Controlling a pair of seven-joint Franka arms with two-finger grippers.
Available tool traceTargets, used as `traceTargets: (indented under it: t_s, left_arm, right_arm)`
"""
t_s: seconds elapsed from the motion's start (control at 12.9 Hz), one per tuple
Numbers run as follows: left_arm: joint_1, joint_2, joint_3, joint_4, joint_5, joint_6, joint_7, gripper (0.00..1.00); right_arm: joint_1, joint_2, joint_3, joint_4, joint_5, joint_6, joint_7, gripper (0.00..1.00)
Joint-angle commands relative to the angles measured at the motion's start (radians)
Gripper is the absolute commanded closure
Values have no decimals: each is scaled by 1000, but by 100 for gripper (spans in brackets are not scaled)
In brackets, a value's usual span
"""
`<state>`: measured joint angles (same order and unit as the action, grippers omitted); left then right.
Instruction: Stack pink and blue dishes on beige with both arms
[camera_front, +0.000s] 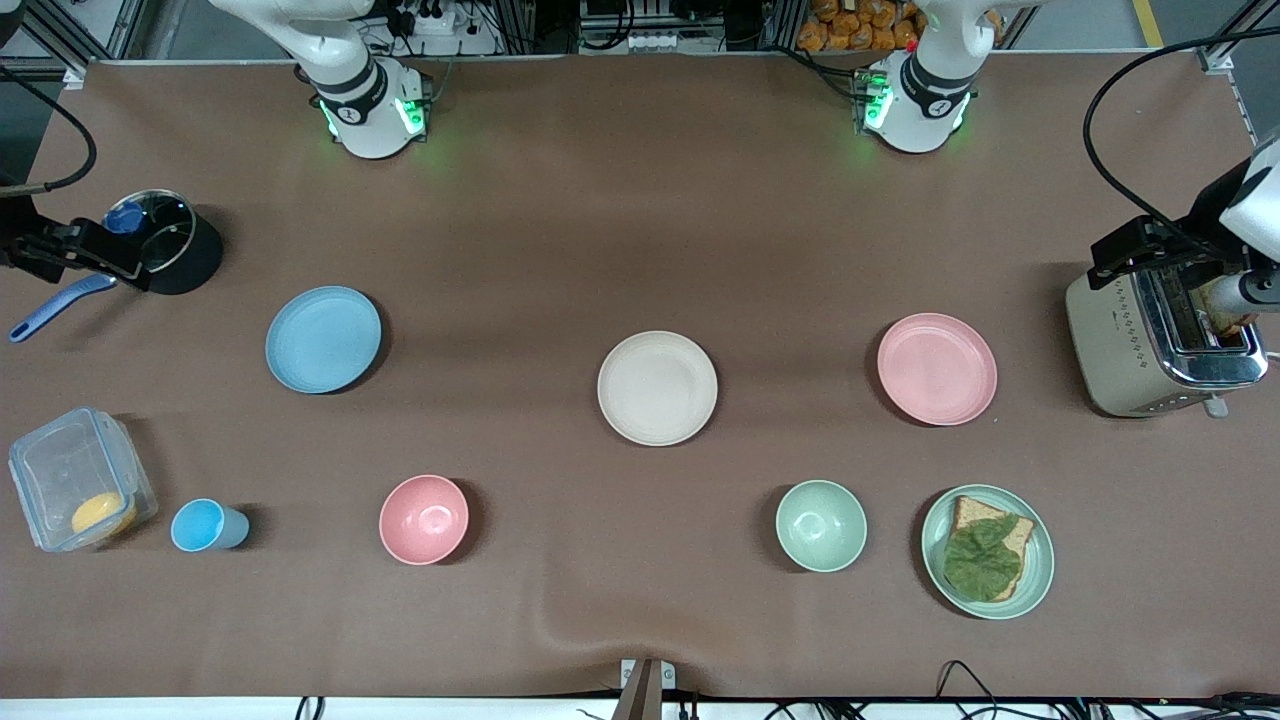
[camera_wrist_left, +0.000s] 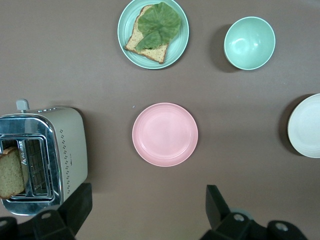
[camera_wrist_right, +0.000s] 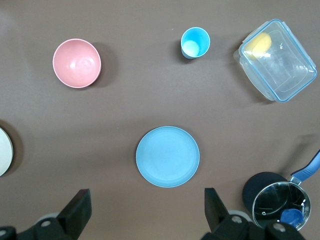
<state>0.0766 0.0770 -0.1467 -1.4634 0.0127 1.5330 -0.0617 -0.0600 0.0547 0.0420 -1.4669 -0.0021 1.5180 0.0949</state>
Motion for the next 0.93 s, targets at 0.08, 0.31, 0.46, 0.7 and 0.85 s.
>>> traceTargets:
  t_s: [0.08,0.31,0.46,0.7,0.85]
  left_arm:
    - [5,-11,2,6,-4,-20,8,0]
    - [6,-6,1,3,27,-20,8,0]
    - [8,-5,1,-32,39,-20,13,0]
    - [60,12,1,-130,39,48,13,0]
    - [71,-2,1,-248,38,129,13,0]
  right_arm:
    - [2,-10,-1,-12,-1,13,13,0]
    - [2,-10,-1,-12,-1,13,13,0]
    - [2,-12,-1,-12,-1,11,13,0]
    - [2,-12,-1,-12,-1,11,13,0]
    - [3,-12,1,-12,-1,10,14,0]
